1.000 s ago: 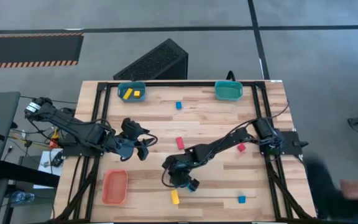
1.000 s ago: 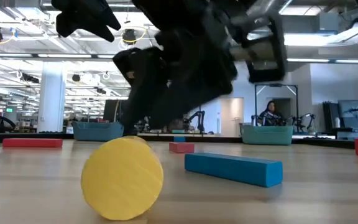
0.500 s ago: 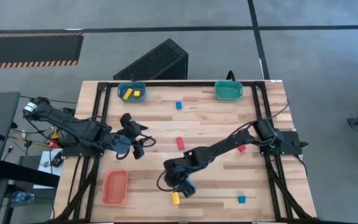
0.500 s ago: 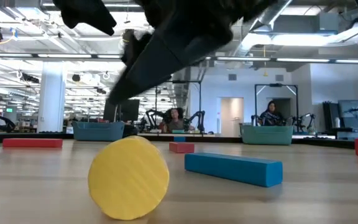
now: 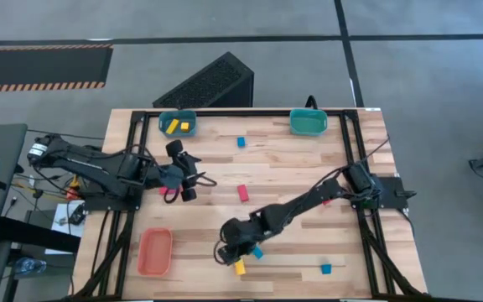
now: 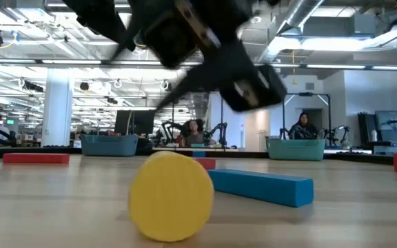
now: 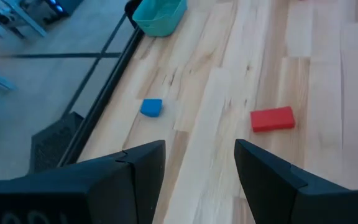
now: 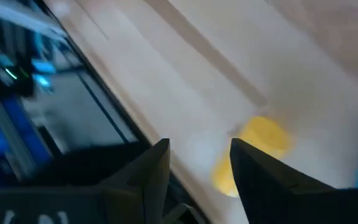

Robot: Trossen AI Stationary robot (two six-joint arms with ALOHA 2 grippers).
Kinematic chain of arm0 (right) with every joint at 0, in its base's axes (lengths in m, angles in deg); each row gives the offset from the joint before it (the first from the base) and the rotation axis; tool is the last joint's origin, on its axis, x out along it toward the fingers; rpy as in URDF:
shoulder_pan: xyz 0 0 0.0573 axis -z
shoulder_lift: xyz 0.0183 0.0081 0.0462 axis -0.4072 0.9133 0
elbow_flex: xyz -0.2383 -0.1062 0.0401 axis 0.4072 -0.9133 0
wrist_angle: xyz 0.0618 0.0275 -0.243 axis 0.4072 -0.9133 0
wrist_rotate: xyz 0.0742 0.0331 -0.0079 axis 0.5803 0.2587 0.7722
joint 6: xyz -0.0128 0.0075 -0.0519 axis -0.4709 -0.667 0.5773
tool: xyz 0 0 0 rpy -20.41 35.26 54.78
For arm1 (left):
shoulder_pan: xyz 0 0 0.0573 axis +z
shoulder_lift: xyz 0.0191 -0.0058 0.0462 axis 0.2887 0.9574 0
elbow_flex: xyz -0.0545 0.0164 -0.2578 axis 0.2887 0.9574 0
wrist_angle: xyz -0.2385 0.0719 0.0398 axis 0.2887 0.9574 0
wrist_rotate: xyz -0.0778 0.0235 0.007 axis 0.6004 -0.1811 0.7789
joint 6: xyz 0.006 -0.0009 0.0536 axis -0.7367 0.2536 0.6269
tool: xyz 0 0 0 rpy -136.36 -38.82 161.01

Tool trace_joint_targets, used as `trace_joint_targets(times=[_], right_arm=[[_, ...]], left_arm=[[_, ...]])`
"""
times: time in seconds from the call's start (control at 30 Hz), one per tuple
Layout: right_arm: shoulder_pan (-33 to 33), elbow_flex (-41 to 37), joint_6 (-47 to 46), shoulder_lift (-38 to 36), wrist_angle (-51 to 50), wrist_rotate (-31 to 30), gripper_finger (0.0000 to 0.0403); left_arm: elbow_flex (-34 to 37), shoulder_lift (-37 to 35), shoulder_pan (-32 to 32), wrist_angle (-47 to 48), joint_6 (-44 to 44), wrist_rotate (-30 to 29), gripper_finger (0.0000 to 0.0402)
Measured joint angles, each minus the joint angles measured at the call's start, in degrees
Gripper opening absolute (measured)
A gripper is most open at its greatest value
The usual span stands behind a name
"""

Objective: Sort & place blocks by color
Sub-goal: Put the yellow block into the blue bin

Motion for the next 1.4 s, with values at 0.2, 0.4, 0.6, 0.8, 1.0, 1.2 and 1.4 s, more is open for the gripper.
trace_joint_targets(times=[0.2,0.4,0.6,0.8,1.0,1.2,1.4], right_arm=[[-3.27,0.82,-14.15,-0.01,-4.42,-5.7,0.019],[-5.52,0.82,-24.06,0.0,-6.55,-4.61,0.0189],[-5.91,0.86,-25.59,0.0,-16.05,-2.98,0.0189],[-5.0,0.86,-25.57,0.0,-9.95,-3.11,0.0189],[-4.94,0.84,-24.56,0.84,-11.78,-3.81,0.019],[-3.96,0.91,-19.71,0.69,-9.86,-4.69,0.022],[-2.34,0.79,-19.4,0.76,-9.12,-2.24,0.0261]], left_arm=[[0.0,0.0,0.66,1.76,0.08,1.56,0.0183],[0.0,-0.02,0.79,5.02,-0.5,2.64,0.0183],[0.0,-0.02,0.79,7.22,-5.25,2.16,0.0183],[0.0,-0.02,0.79,7.17,-4.94,2.13,0.0183],[0.0,-0.02,0.82,6.69,-3.24,2.08,0.0183],[0.0,-0.02,0.88,5.32,0.07,2.03,0.0183],[0.0,-0.02,0.88,5.43,0.17,0.87,0.0183]])
